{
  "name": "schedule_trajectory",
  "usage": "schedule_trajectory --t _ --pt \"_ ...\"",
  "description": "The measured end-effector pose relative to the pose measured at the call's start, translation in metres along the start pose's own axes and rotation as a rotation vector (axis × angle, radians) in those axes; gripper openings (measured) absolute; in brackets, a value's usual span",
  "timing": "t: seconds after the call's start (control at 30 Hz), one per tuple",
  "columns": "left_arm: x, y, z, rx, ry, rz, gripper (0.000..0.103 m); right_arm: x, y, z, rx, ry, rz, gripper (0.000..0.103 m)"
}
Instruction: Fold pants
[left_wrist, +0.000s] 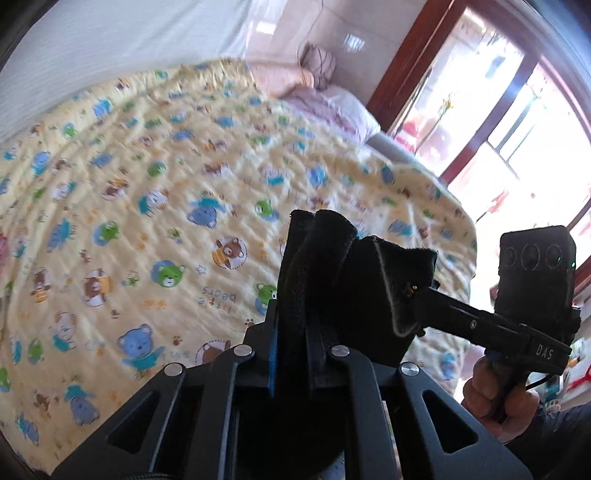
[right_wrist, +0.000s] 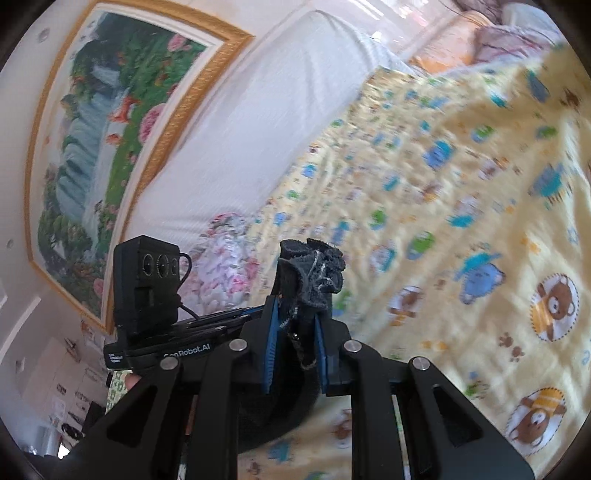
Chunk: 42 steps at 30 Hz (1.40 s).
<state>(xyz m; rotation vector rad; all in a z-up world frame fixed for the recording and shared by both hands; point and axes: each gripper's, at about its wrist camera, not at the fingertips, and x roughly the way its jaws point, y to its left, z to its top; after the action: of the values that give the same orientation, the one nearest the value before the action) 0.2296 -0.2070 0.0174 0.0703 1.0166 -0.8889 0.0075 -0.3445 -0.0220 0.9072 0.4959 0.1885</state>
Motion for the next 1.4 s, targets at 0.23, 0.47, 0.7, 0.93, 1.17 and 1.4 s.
schedule_trajectory --t 0.23,0.47,0.7,0.93,1.17,1.4 --pt "-0.061 0.007 -0.026 -0.056 -0.113 0.005 0.009 0.004 0.048 -0.006 -0.059 0.035 0.138 0.019" --pt "-0.115 0.029 -0.076 -0.147 -0.198 0.035 0.009 0.032 0.094 -0.033 -0.088 0.138 0.276 0.019" --pt "-0.129 0.066 -0.128 -0.283 -0.225 0.048 0.01 0.076 0.119 -0.075 -0.088 0.273 0.324 0.019" --pt "-0.126 0.091 -0.169 -0.395 -0.229 0.049 0.011 0.107 0.113 -0.108 -0.041 0.379 0.333 0.019" --pt "-0.136 0.103 -0.208 -0.474 -0.22 0.125 0.012 0.122 0.115 -0.128 -0.061 0.453 0.331 0.02" --pt "-0.155 0.115 -0.243 -0.578 -0.233 0.182 0.011 0.135 0.113 -0.146 -0.079 0.51 0.293 0.026"
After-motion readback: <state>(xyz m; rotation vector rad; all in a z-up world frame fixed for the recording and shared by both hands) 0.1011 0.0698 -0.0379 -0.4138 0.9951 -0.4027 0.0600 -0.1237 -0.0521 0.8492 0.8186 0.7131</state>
